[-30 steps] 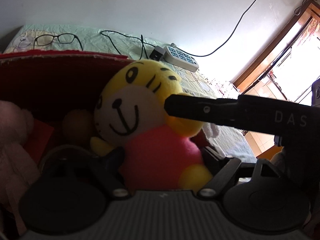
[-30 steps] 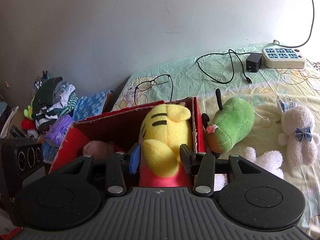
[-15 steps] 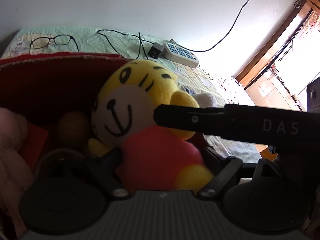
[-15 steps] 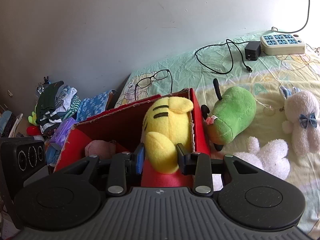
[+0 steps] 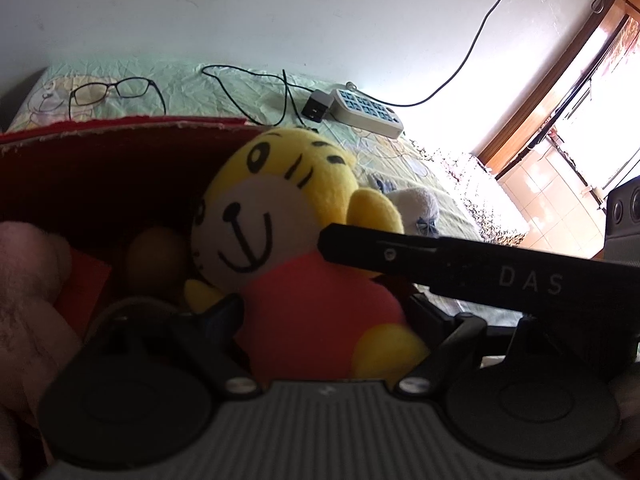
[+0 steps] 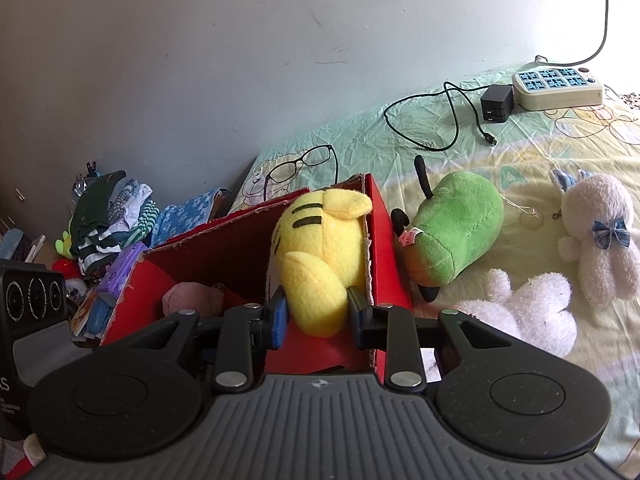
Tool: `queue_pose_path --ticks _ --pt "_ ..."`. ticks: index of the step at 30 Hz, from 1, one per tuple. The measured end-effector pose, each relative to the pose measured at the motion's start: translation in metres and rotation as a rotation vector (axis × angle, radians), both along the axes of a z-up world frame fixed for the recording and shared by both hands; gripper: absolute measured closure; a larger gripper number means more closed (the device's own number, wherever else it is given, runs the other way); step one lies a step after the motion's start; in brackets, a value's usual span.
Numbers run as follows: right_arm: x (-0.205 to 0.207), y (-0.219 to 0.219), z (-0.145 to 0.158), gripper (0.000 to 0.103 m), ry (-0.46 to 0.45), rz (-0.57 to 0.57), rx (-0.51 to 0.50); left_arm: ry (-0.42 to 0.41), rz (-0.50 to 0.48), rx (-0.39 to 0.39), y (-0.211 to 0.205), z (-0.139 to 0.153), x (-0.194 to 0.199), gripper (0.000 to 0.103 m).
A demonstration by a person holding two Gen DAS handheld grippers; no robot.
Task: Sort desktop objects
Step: 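Lower the tiger plush into the red box and open the right tool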
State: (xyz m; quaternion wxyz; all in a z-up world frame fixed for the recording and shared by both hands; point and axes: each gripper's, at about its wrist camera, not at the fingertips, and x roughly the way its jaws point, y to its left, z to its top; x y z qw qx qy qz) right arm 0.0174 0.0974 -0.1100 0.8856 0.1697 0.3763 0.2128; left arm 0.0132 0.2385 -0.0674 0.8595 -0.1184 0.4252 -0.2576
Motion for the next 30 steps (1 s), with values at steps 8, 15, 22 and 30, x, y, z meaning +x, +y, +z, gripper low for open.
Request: queue_pose_path --ticks 8,15,22,30 --pt "-0.004 0.004 0.0 0.073 -0.025 0.005 -0.032 0.011 0.016 0.024 -0.006 -0.005 0.0 0.011" --pt "-0.007 0.007 -0.001 0.073 -0.056 0.01 -0.056 0.017 0.024 0.04 -0.007 -0.007 0.0 0.008" --pt "-0.008 0.006 -0.002 0.073 -0.071 0.019 -0.051 0.019 0.036 0.059 -0.008 -0.009 0.001 0.005" --pt "-0.011 0.007 -0.002 0.073 -0.098 0.027 -0.075 0.018 0.046 0.068 -0.009 -0.011 -0.002 0.003"
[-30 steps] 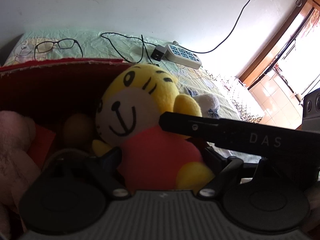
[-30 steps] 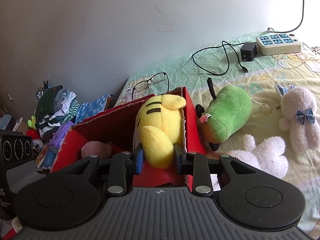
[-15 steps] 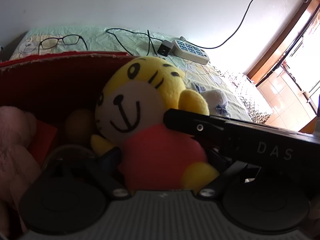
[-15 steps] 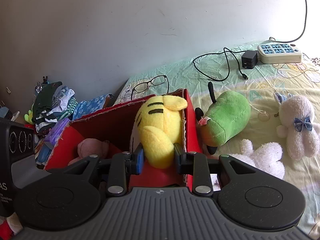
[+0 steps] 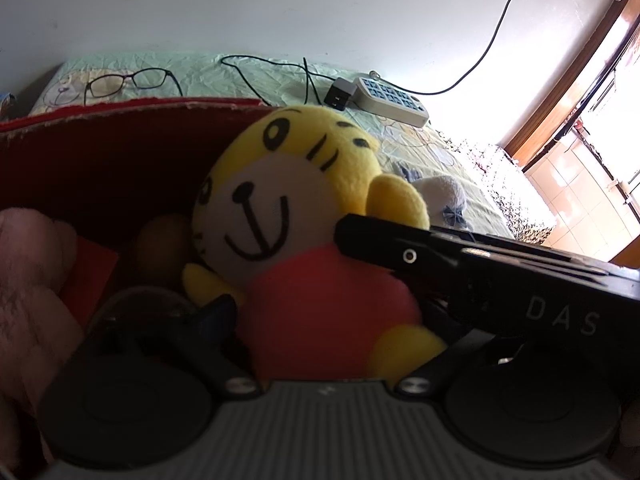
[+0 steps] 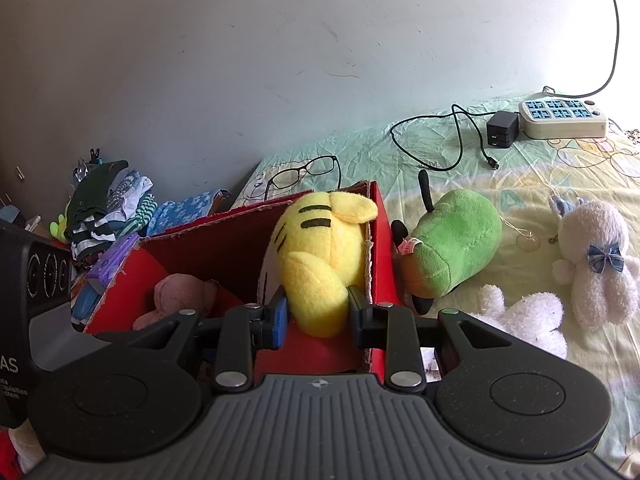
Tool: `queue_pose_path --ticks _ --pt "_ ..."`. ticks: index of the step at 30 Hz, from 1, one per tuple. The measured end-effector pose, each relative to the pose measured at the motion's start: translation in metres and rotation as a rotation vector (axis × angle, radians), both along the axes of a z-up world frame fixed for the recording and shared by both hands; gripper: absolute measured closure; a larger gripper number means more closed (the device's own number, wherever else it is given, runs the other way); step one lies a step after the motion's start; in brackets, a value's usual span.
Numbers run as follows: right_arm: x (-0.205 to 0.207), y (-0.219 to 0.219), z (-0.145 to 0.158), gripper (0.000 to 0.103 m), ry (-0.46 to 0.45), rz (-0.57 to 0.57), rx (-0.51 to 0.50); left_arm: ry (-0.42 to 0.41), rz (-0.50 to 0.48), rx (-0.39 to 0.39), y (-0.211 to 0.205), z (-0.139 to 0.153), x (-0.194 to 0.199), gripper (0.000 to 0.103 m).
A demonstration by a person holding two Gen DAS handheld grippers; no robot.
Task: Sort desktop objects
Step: 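Lower the tiger plush into the red box and open the right tool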
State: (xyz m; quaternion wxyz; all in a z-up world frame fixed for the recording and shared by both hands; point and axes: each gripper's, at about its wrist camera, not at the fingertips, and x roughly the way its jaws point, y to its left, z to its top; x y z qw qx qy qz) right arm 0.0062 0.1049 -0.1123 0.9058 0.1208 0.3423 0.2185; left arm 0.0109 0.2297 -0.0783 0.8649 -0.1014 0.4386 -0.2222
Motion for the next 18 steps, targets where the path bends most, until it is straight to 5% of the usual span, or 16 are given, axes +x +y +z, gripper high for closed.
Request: queue_pose_path --ticks 18 --pt "-0.0016 -0.0002 -0.0008 0.073 -0.019 0.003 -0.004 -0.014 -0.008 0.013 -0.0034 -0.0003 -0.0003 0.002"
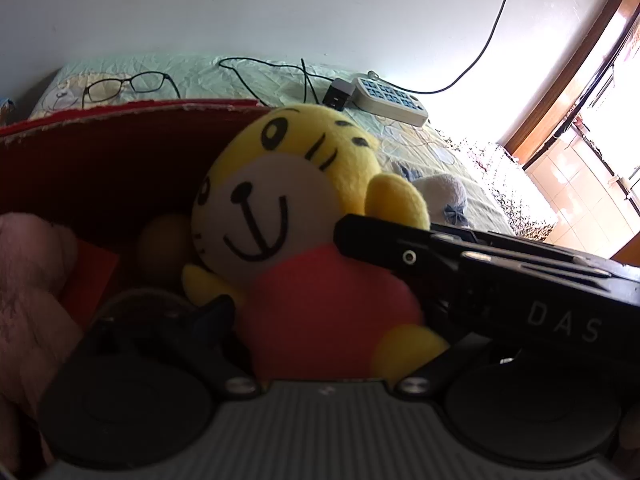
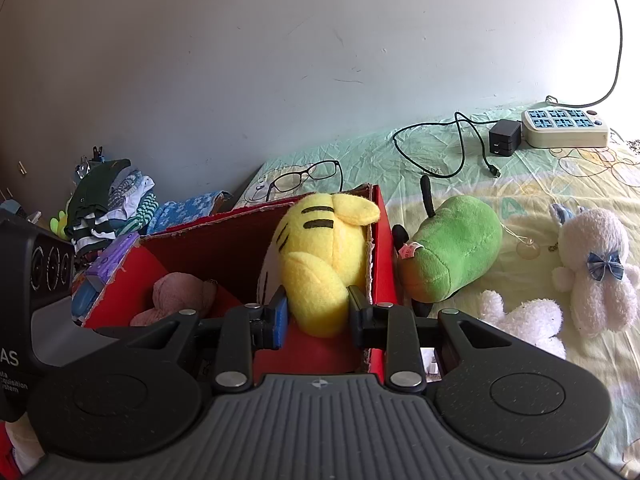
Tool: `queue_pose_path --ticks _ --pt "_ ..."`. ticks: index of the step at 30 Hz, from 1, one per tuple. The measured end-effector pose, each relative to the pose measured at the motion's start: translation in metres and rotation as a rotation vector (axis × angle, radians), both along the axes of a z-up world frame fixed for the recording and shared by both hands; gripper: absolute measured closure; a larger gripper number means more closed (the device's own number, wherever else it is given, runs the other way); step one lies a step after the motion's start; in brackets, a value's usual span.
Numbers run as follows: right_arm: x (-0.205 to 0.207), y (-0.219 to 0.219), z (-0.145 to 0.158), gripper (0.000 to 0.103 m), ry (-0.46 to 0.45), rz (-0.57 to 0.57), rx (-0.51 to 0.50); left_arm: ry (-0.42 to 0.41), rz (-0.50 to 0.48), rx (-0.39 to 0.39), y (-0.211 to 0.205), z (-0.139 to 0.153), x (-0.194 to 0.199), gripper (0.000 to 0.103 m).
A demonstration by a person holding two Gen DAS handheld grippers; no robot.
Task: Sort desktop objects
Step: 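Lower the tiger plush into the red box and open the right tool, then move the right tool to the white bunny with blue plaid ears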
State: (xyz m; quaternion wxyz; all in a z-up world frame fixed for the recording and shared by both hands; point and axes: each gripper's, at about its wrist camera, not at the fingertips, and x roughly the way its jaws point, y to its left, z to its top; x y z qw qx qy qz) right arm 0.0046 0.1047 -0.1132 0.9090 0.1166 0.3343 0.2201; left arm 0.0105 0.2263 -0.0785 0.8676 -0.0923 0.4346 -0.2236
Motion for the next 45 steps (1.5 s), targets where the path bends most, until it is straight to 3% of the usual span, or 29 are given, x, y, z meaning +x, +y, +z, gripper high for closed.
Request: queue_pose_path --ticks 22,33,36,38,41,45 --pt "-0.005 -0.002 -0.004 0.072 -0.04 -0.001 0.024 -0.04 0.006 0.039 -0.004 0.002 -0.008 0.001" --pt "-0.006 -0.006 -0.003 0.071 -0.045 0.036 0.038 -0.061 0.088 0.101 -0.015 0.004 -0.018 0.0" --pt "-0.006 -0.021 -0.002 0.066 -0.003 0.061 0.122 -0.099 0.127 0.135 -0.018 0.013 -0.028 0.001" --pt "-0.011 -0.035 0.003 0.064 -0.025 0.075 0.163 -0.122 0.15 0.16 -0.023 0.019 -0.035 0.001" --pt "-0.017 -0.062 0.012 0.059 -0.074 0.065 0.194 -0.123 0.181 0.165 -0.03 0.027 -0.042 0.001" --pt "-0.016 -0.104 0.01 0.059 -0.045 0.02 0.214 -0.156 0.239 0.202 -0.042 0.038 -0.055 0.001"
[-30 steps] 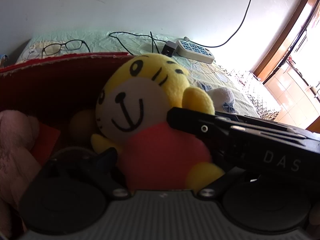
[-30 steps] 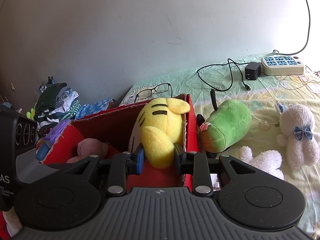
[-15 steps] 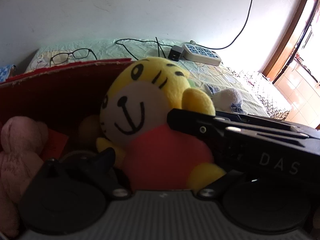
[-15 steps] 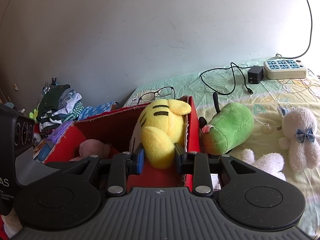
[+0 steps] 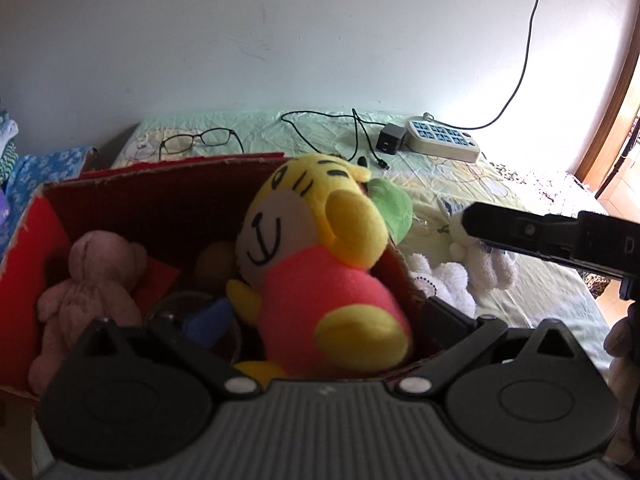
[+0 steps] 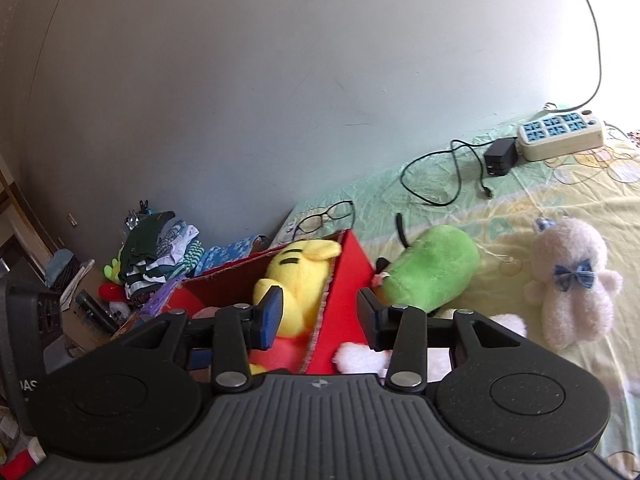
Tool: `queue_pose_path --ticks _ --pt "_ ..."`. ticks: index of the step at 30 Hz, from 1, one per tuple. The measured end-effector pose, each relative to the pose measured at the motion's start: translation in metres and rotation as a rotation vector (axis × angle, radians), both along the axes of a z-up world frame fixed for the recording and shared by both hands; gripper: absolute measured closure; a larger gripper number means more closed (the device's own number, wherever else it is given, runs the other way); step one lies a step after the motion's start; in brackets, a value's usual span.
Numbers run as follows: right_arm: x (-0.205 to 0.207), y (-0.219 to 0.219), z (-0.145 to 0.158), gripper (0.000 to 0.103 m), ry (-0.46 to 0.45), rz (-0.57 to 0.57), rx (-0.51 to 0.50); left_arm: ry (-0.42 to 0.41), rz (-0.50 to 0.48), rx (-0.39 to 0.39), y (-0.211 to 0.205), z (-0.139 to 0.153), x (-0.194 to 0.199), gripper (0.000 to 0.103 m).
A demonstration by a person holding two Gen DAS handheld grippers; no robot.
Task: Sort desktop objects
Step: 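Move the right tool to the white bunny with blue plaid ears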
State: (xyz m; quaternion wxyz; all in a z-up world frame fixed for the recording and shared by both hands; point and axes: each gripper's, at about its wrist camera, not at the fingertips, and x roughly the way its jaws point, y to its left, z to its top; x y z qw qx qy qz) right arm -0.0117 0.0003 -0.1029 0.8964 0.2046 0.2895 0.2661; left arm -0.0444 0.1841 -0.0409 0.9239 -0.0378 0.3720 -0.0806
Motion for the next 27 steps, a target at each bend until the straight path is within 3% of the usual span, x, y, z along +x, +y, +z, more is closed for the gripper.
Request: queue_pose_path --ticks 8,13,22,27 --pt "0.0 -0.092 -0.027 0.059 0.123 -0.112 0.001 -0.064 0.085 0.06 -0.024 0.03 -0.011 0.001" --pt "0.006 -0.129 -0.039 0.059 0.174 -0.131 -0.003 -0.124 0.03 0.021 -0.065 0.048 -0.01 0.001" --pt "0.033 -0.171 -0.059 0.059 0.257 -0.104 -0.028 -0.015 -0.135 -0.029 -0.158 0.005 0.03 0.002" --pt "0.057 -0.189 -0.072 0.059 0.323 -0.091 0.013 0.084 -0.152 -0.092 -0.181 -0.027 0.07 0.005"
